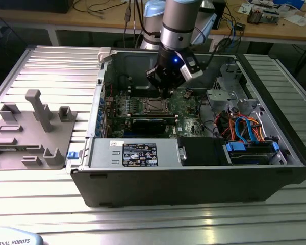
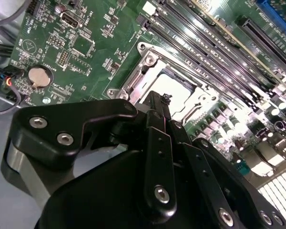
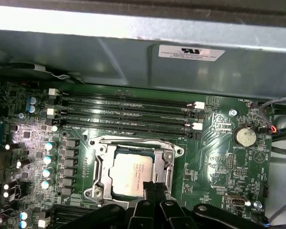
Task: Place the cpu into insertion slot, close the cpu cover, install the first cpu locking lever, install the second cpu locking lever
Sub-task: 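Install the first cpu locking lever, then install the second cpu locking lever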
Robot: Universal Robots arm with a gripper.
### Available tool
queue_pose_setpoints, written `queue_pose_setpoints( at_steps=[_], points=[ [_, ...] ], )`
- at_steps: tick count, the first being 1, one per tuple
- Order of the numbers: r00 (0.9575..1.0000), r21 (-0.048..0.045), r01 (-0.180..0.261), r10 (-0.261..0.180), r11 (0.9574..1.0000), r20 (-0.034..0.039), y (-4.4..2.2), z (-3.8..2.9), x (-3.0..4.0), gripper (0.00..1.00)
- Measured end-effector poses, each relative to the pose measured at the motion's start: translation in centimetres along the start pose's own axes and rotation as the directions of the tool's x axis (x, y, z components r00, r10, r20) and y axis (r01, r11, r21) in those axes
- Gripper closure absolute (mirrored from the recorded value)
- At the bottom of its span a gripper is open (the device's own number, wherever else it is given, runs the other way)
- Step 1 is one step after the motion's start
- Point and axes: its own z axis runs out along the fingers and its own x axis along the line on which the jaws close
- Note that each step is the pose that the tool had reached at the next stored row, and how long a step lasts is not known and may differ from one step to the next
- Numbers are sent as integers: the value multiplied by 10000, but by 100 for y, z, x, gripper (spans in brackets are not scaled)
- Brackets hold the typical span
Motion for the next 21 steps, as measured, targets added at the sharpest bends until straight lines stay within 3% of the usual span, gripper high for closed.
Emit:
queue_pose_setpoints(
  at_steps=[16,21],
  points=[
    [10000,-4,2,-2,10000,0,-9,-8,1,89],
    [9990,-24,-453,453,9990,3,-39,13,3,89]
  ],
)
